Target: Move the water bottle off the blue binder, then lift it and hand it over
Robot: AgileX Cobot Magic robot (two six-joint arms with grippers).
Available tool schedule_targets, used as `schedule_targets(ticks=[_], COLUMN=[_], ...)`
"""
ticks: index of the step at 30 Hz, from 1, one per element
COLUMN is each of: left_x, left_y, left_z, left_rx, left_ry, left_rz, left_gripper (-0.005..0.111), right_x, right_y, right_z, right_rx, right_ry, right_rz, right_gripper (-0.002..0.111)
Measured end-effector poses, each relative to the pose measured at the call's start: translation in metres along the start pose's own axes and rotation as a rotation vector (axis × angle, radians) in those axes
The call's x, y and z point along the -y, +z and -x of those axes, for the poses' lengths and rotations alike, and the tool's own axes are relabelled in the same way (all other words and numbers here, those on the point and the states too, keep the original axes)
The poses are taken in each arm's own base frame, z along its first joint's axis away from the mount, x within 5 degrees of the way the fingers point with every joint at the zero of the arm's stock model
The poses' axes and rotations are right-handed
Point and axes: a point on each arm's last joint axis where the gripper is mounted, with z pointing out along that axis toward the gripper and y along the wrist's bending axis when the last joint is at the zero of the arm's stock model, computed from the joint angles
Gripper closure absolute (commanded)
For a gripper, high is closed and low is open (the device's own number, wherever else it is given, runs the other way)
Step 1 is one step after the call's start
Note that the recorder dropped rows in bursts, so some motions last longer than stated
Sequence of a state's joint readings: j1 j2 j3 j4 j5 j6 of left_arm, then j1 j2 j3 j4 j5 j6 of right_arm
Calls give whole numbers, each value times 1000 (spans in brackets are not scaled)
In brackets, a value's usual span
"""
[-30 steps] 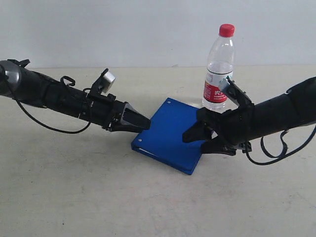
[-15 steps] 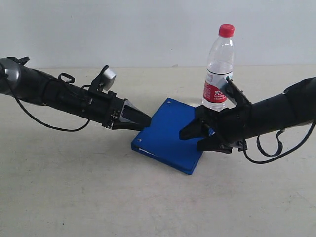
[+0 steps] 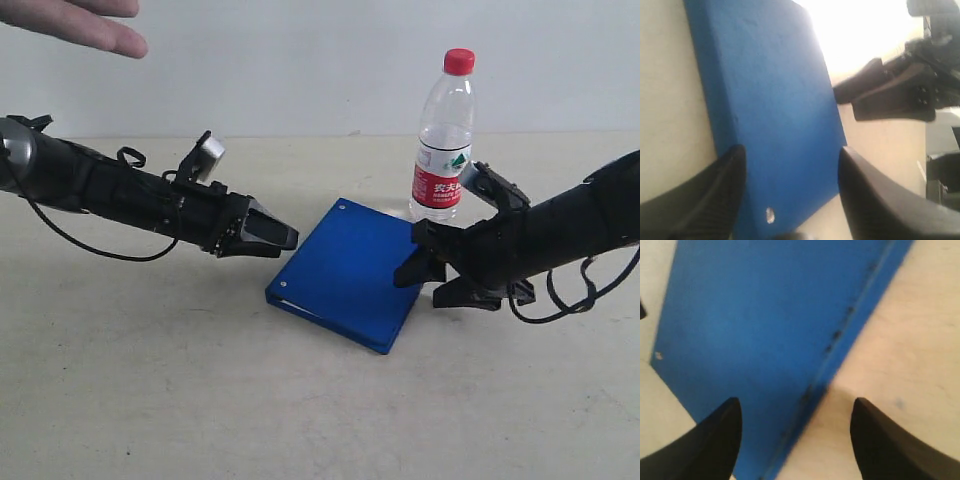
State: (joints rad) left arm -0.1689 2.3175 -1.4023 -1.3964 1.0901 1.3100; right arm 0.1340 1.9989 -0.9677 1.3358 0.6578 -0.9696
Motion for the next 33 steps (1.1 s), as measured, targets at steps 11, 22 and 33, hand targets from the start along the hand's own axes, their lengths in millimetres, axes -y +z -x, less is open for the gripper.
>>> schedule_targets(ticks=[11, 22, 33], left_x=[-2, 0, 0], left_y=[0, 0, 0], left_z=[5, 4, 5], left_rx=[54, 47, 50], left_ry=[-25, -24, -10], left_rz=[21, 0, 0], left_gripper=[54, 54, 54], right_x=[-20, -27, -15], right_y=[14, 11, 22], right_z=[-3, 0, 11], right_rx=[-13, 28, 92], right_ry=[-71, -105, -58], right_rz=[394, 476, 384], right_gripper=[67, 67, 67])
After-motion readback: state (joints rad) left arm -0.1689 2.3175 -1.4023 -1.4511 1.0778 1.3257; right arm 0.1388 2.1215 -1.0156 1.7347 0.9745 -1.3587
